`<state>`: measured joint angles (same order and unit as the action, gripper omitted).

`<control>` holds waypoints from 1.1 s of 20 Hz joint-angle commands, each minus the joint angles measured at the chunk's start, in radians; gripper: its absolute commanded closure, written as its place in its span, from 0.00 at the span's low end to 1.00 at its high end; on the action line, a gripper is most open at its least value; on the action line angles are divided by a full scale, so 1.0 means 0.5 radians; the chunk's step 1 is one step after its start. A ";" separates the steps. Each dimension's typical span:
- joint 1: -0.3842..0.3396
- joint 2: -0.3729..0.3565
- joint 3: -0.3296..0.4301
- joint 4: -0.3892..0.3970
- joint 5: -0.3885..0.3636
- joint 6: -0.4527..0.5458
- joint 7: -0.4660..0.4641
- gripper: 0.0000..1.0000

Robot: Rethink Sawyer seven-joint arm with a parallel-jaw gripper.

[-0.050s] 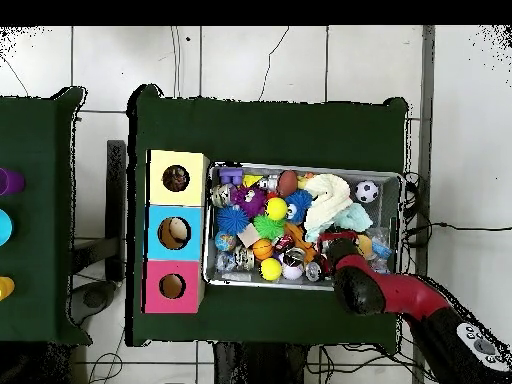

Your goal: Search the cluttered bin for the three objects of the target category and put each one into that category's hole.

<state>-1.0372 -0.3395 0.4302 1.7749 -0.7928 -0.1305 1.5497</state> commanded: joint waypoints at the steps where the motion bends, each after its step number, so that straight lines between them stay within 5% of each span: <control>1: 0.025 0.257 -0.039 0.257 -0.005 0.088 0.314 1.00; 12: -0.054 0.333 -0.037 0.274 -0.084 -0.054 0.287 1.00; 22: 0.052 0.155 -0.176 0.451 0.021 -0.220 0.355 1.00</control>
<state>-1.0541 -0.3088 0.3881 1.8361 -0.7781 -0.3137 1.5497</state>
